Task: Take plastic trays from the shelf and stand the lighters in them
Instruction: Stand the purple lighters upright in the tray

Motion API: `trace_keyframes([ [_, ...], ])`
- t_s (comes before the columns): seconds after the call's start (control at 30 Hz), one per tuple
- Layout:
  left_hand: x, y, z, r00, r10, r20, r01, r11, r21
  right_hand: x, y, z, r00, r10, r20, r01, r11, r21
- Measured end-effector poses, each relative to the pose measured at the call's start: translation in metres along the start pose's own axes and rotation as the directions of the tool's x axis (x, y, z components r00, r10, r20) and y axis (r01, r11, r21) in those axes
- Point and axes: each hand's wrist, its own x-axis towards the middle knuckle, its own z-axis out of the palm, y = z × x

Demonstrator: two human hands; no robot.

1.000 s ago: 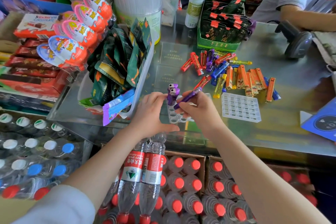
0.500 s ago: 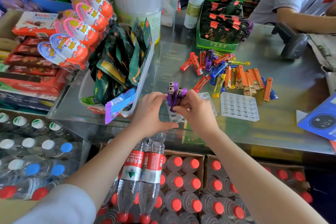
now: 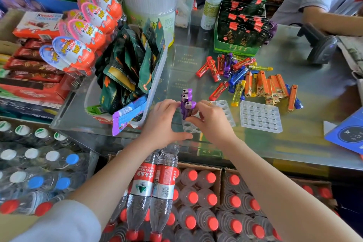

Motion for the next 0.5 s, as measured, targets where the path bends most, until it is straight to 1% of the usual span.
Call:
trace_keyframes([
  [0.1, 0.0, 0.002, -0.001, 1.0, -0.012, 0.011, 0.012, 1.0, 0.009, -0.002, 0.002, -0.004, 0.999, 0.001, 0.051, 0.002, 0.999, -0.052],
  [0.17, 0.0, 0.004, -0.003, 0.999, -0.022, 0.041, 0.022, 1.0, 0.008, -0.004, 0.011, -0.014, 0.998, 0.027, 0.051, -0.025, 0.999, -0.048],
  [0.2, 0.001, 0.005, -0.005, 0.998, -0.028, 0.058, 0.028, 1.0, 0.007, -0.004, 0.017, -0.021, 0.998, 0.058, 0.021, -0.058, 0.998, -0.033],
  [0.27, 0.002, 0.008, -0.008, 0.995, -0.03, 0.098, 0.028, 0.999, 0.018, -0.004, 0.031, -0.036, 0.984, 0.153, -0.093, -0.154, 0.988, -0.007],
  [0.33, 0.005, 0.011, -0.01, 0.986, -0.016, 0.163, 0.01, 0.999, 0.035, -0.004, 0.044, -0.049, 0.945, 0.259, -0.2, -0.262, 0.965, 0.009],
  [0.37, 0.007, 0.013, -0.01, 0.98, -0.006, 0.198, -0.001, 0.999, 0.034, -0.003, 0.05, -0.054, 0.928, 0.295, -0.228, -0.303, 0.953, 0.002],
  [0.43, 0.012, 0.017, -0.007, 0.972, 0.02, 0.235, -0.026, 0.999, 0.023, -0.001, 0.06, -0.061, 0.914, 0.332, -0.234, -0.347, 0.938, -0.024],
  [0.5, 0.018, 0.021, -0.003, 0.972, 0.038, 0.231, -0.043, 0.999, 0.016, 0.005, 0.068, -0.064, 0.914, 0.345, -0.214, -0.365, 0.929, -0.06],
])
